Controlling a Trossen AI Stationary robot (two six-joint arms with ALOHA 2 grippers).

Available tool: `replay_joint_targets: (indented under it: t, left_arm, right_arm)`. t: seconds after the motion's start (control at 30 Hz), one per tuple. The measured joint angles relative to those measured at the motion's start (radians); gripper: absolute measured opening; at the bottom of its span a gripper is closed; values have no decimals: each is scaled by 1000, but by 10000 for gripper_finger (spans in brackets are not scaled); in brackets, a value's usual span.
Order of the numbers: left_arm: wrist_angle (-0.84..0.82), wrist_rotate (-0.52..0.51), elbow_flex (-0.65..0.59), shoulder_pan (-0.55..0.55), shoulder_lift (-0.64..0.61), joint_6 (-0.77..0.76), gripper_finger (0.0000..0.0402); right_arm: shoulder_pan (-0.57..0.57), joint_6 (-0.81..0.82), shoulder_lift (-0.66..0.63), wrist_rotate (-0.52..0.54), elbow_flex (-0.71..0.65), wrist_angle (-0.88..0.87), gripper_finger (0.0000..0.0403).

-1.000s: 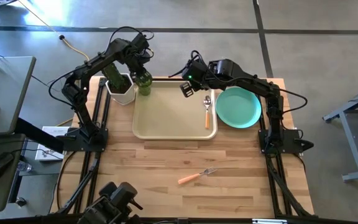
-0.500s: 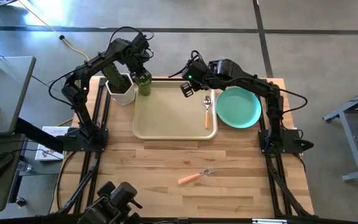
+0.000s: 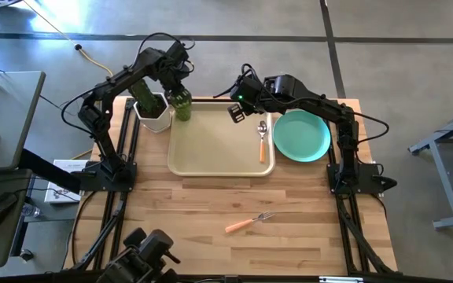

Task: Pick and place plate/cup/fork/spoon on tray
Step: Put the green cup on the white serving tray, then put the blue plate on the white serving tray

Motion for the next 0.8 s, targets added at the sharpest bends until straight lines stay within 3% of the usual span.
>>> replay_joint_targets:
  t: [0.5, 0.8]
  left_arm:
    - [-13, 15, 53, 0, 0, 34, 86]
    - [-138, 50, 237, -11, -7, 34, 86]
  right_arm:
    - [-1, 0, 0, 0, 0, 0, 84]
    - [-1, 0, 0, -60, 0, -3, 84]
